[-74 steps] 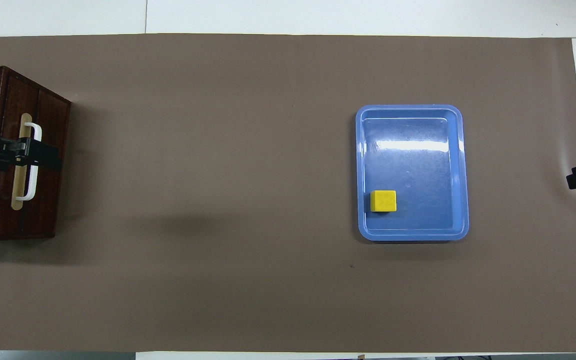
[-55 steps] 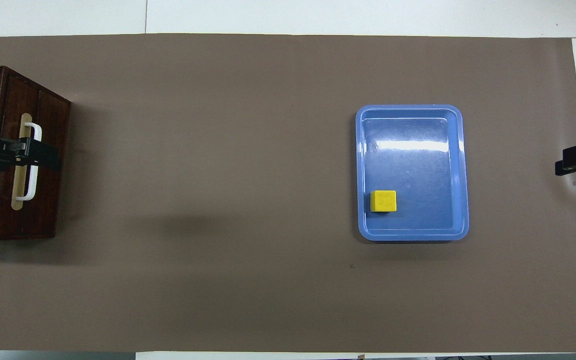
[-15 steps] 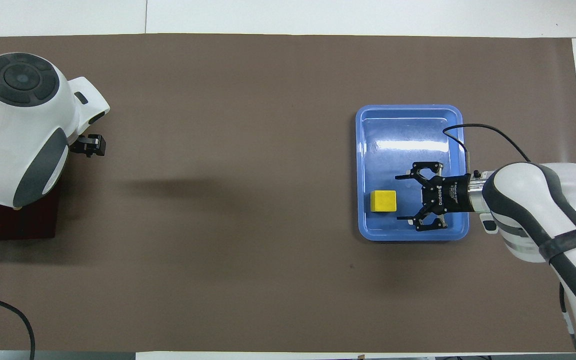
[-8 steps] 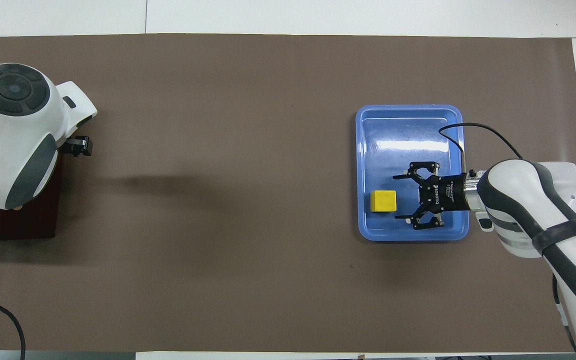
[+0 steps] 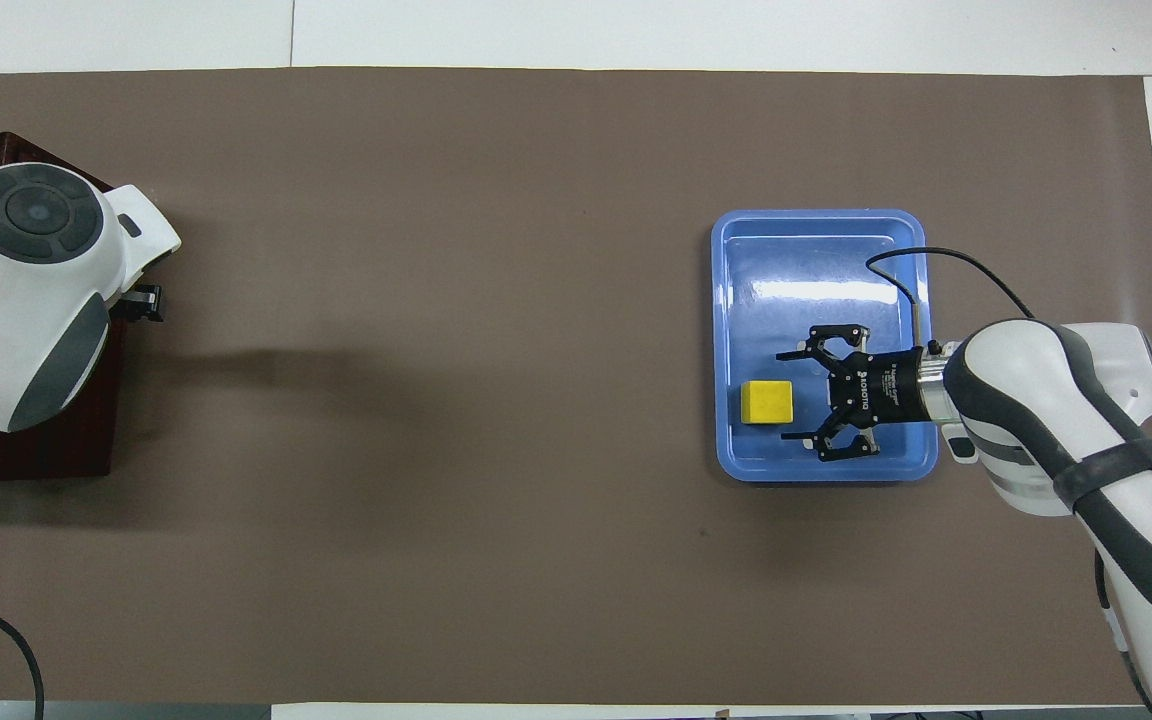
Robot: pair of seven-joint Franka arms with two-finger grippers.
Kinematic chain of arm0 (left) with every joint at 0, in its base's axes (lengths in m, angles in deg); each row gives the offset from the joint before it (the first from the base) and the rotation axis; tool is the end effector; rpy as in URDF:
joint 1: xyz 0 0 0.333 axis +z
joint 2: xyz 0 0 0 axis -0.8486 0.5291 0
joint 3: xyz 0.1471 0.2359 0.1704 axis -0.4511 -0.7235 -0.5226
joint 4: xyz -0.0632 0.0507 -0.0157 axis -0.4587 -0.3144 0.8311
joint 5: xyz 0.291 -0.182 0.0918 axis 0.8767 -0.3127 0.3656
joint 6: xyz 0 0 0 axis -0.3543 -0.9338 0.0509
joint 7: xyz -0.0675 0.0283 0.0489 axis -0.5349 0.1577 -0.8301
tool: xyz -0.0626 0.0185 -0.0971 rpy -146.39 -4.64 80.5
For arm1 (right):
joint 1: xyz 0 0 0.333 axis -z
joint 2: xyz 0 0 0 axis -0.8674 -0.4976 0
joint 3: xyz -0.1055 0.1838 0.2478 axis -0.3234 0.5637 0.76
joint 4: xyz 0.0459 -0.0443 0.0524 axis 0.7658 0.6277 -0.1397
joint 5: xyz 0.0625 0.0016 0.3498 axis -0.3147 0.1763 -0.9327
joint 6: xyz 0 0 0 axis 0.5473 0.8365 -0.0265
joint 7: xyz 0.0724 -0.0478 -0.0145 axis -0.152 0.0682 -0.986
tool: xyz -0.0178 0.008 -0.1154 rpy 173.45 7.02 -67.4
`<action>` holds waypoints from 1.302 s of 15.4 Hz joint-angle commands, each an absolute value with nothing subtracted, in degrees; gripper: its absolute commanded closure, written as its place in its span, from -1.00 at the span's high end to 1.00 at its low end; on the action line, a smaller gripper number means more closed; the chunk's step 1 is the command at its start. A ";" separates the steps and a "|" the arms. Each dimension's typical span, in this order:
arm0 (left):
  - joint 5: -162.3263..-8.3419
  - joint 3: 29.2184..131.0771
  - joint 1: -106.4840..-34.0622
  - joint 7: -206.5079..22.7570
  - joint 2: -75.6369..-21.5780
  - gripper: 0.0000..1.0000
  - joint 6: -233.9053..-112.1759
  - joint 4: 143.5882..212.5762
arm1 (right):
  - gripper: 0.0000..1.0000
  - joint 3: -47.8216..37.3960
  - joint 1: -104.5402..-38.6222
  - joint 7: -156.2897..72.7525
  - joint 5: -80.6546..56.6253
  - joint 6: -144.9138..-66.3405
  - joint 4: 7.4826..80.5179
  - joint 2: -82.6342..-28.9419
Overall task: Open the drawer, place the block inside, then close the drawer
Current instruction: 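Close the right gripper on the yellow block while the left gripper grips the handle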
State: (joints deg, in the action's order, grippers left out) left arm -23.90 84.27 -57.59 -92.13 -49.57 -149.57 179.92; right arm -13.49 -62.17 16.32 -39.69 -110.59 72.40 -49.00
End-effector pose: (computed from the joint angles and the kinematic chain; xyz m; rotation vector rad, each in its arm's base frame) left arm 0.5577 -0.0215 0.4282 -2.5892 0.1812 -0.0317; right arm 0.4791 0.0522 0.3069 -1.7564 1.7532 0.7566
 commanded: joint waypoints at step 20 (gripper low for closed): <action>-22.40 84.68 -56.56 -93.48 -49.53 1.00 -156.21 184.63 | 0.33 -13.47 -62.09 13.87 -41.37 -111.69 73.05 -49.59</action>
State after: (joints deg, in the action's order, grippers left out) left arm -23.73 84.37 -57.35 -92.98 -48.99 -153.93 182.69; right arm -13.52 -62.19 16.20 -39.69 -110.76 72.50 -49.35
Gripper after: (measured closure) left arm 0.000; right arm 0.159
